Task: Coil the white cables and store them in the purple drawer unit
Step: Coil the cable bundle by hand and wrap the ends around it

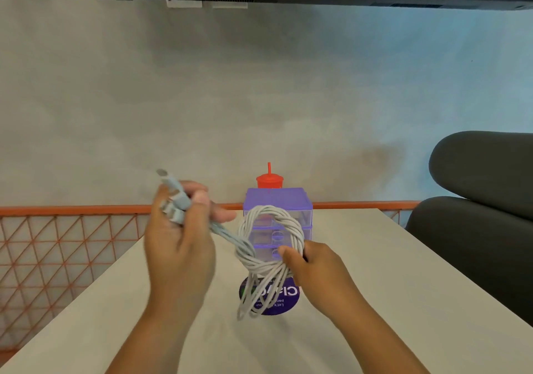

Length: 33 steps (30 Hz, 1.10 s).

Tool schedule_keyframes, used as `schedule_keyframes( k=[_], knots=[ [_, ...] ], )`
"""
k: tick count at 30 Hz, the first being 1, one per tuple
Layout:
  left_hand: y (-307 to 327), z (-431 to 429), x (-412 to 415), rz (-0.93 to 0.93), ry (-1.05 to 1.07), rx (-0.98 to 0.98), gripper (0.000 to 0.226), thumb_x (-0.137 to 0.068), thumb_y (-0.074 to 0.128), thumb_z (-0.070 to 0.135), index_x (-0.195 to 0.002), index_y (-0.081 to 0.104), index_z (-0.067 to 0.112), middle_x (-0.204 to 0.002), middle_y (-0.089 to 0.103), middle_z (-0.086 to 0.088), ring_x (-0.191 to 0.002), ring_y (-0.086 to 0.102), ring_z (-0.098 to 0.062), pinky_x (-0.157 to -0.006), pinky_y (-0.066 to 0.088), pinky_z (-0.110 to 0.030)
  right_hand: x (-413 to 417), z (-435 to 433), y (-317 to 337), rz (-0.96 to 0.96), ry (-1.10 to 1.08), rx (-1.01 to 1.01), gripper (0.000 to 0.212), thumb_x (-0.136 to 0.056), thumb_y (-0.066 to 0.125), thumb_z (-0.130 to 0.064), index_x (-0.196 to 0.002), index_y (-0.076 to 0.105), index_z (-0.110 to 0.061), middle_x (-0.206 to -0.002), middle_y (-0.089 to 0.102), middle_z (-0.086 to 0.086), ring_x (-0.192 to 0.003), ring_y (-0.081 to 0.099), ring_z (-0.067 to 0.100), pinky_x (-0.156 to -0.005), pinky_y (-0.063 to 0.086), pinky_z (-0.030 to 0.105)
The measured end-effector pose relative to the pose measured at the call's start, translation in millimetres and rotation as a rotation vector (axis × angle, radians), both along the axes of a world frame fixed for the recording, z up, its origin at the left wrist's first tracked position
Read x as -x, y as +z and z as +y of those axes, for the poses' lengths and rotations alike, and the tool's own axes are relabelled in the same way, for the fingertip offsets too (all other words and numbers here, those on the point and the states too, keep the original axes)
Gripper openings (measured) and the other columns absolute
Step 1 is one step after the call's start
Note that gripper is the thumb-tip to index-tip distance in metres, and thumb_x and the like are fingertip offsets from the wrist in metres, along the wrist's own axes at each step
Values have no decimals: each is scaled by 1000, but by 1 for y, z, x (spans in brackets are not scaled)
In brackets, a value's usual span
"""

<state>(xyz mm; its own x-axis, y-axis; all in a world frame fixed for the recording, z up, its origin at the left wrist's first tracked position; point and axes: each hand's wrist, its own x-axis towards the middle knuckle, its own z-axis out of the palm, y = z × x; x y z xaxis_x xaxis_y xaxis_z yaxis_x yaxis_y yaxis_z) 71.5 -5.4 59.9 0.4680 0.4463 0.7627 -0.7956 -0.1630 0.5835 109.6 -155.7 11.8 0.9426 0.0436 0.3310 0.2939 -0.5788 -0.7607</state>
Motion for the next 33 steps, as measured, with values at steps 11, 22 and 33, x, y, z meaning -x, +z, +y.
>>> schedule_keyframes(
  k=[11,22,33],
  knots=[
    [13,88,-17,101,-282,555,24,-93,38,13,-77,47,29,-45,35,13,-37,32,-3,-40,36,-14,-8,-27,-3,116,109,159,32,-92,47,-36,-98,61,-8,-90,66,10,-70,55,16,-66,46,31],
    [-27,43,-39,896,-543,704,46,-81,51,61,-108,50,23,-79,60,-9,-71,54,-19,-71,37,-36,3,-25,16,408,108,-311,27,-91,49,-24,-66,50,-12,-48,45,0,-44,34,11,-46,30,22],
    [-55,-18,-43,833,-385,309,27,-95,48,25,-92,68,7,-86,74,-9,-70,69,-19,-61,51,-28,12,-12,16,362,207,-152,29,-92,49,-27,-66,53,-14,-45,49,-7,-38,42,3,-45,34,18]
  ],
)
